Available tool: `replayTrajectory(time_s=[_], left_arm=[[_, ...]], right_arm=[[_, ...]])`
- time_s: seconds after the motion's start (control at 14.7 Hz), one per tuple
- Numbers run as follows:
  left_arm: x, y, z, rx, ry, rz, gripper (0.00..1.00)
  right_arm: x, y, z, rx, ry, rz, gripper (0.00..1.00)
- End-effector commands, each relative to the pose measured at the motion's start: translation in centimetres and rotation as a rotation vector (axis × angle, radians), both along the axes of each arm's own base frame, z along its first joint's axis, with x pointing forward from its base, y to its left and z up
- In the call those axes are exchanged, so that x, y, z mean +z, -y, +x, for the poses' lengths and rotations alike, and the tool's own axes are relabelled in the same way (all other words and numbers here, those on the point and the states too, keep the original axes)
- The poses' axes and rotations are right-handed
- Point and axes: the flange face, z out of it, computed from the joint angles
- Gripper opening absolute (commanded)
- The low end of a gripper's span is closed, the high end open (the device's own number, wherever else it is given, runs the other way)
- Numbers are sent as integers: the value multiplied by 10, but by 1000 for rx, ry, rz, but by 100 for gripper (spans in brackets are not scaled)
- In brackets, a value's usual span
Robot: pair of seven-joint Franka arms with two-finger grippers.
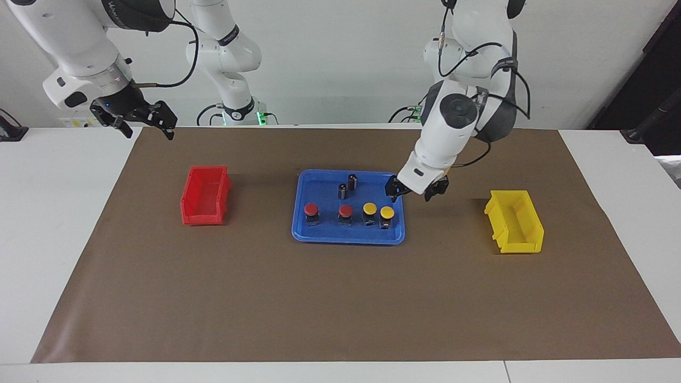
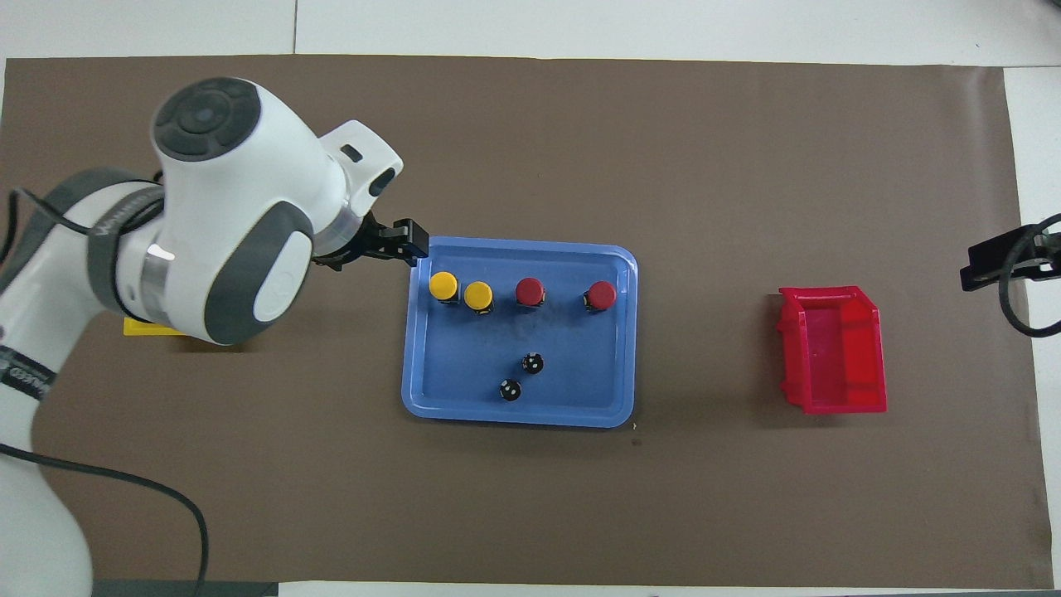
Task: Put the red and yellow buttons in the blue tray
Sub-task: 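Carry the yellow button into the tray with the left gripper and release it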
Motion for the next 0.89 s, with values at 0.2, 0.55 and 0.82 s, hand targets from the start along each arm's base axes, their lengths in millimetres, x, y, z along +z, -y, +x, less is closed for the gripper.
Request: replayTrajectory(time_s=[0.2, 0.55, 0.82], left_arm=[[79, -115, -19, -35, -3, 75, 100], [119, -189, -39, -98, -17, 74, 100], [123, -192, -41, -97, -8, 74, 100]], right_arm=[[-1, 0, -4, 5, 5, 4, 100], [-1, 0, -4, 5, 3, 5, 100], [-1, 0, -4, 5, 5, 4, 100]])
